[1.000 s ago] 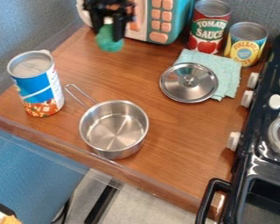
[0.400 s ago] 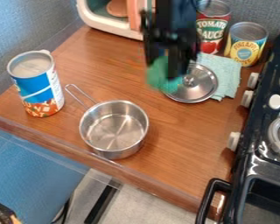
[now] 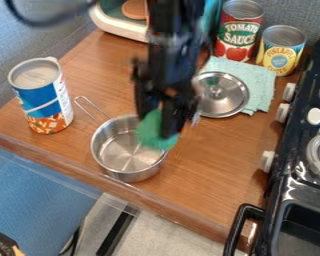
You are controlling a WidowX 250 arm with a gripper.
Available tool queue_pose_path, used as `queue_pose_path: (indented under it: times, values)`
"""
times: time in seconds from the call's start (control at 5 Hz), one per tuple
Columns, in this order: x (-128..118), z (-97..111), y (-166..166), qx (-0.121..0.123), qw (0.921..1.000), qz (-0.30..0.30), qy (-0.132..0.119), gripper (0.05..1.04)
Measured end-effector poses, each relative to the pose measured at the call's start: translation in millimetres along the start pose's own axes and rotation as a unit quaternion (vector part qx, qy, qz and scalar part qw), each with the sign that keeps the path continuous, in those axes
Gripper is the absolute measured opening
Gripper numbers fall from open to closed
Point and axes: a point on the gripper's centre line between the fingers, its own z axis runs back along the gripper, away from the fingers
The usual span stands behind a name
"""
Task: Put the blue object inside the silver pot
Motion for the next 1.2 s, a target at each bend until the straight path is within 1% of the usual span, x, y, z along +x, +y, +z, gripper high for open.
queue_pose_path:
  times: [0.2, 0.4, 0.6, 0.8, 1.0, 1.2]
  values:
    - [-1, -6, 4, 0.015, 0.9999, 0.003, -0.007, 0.607]
    - [0, -6, 9, 0.033, 0.9993, 0.014, -0.008, 0.674]
    - [-2, -6, 6, 0.037, 0.9993, 0.011, 0.000, 0.961]
    - [-3, 4, 6, 0.049, 0.9985, 0.019, -0.013, 1.009]
    - [-7, 9, 5, 0.063, 0.9975, 0.033, -0.007, 1.005]
    - [-10, 19, 3, 0.055, 0.9968, 0.051, -0.028, 1.000]
